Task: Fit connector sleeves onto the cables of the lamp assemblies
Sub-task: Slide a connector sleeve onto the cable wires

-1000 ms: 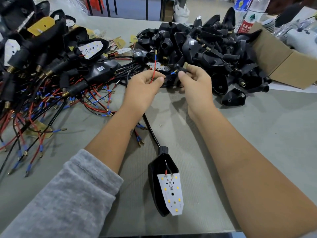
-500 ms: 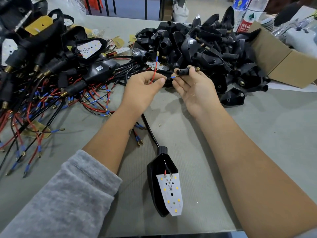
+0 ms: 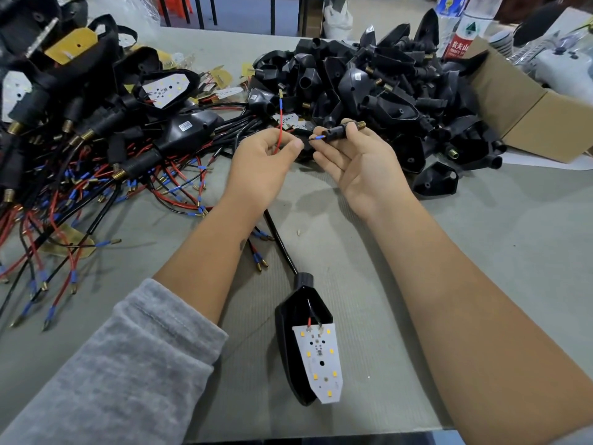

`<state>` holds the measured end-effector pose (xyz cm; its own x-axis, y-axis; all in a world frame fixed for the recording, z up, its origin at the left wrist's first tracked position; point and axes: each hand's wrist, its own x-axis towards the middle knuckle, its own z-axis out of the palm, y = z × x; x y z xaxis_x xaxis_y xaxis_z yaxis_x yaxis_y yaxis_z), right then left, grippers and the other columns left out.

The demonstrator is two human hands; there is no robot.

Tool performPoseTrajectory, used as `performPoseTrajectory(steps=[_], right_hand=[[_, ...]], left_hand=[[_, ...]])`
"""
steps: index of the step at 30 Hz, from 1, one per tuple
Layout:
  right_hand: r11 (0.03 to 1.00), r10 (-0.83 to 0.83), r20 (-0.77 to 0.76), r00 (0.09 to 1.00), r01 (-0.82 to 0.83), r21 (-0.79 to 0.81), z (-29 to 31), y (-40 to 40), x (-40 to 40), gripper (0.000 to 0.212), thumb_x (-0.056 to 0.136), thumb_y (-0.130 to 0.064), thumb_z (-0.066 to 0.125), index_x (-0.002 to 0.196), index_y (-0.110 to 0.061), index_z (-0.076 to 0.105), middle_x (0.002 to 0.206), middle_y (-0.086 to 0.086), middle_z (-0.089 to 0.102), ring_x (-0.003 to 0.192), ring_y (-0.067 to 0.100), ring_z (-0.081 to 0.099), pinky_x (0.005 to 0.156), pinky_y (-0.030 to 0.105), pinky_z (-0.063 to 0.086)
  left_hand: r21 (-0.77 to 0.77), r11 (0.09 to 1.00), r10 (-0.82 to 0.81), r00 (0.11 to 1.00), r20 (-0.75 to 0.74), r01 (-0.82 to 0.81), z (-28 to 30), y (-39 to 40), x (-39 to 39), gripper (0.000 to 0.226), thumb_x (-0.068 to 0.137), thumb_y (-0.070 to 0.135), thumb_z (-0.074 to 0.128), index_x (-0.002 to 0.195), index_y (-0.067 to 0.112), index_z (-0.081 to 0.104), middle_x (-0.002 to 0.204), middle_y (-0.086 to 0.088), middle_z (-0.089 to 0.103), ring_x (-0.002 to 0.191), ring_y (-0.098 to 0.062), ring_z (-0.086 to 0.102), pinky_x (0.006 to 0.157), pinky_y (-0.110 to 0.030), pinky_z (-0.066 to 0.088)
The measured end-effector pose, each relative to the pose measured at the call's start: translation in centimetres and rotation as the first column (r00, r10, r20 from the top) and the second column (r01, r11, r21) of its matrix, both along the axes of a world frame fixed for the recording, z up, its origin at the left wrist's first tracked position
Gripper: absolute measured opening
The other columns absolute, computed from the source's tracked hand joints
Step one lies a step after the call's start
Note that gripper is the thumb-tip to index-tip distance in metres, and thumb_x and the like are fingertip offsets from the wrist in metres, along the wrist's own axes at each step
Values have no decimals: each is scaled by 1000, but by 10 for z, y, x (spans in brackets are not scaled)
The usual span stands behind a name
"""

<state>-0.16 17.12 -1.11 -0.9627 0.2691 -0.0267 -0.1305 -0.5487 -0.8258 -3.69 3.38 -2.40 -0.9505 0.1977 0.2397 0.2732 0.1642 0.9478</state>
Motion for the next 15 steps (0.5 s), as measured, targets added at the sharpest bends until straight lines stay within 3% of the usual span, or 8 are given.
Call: performPoseTrajectory(steps=[4,8,12,15], right_hand=[[986,40,-3,999,-39,165,-1,-4,1,8,103,-12,44,102,-12,52,102,16,70,85,23,71,71,29,59],[967,47,8,999,-47,251,-2,-7,1,9,101,-10,49,106,-14,55,100,12,71,84,20,70,73,28,58],[922,47,-12,999,-39,386,-4,-9,3,18,95,-2,56,108,-11,63,73,-4,66,75,16,64,76,29,55],[900,81,-31,996,-60,433,-5,-9,4,26,92,3,58,114,-10,64,81,3,62,74,16,59,72,25,53]], left_hand=[[2,1000,-15,1000,1,15,2,0,3,16,94,18,61,78,19,63,69,-1,54,63,-7,45,59,-14,40],[27,999,32,993,110,-35,6,2,2,16,95,18,51,82,21,59,60,6,48,47,-3,40,47,-17,33],[121,992,-3,980,200,-22,10,2,3,17,99,19,42,87,19,54,56,5,49,39,-2,35,41,-18,29],[102,995,-8,986,169,-9,9,2,4,17,99,22,43,86,19,53,64,5,49,41,2,39,45,-17,31]])
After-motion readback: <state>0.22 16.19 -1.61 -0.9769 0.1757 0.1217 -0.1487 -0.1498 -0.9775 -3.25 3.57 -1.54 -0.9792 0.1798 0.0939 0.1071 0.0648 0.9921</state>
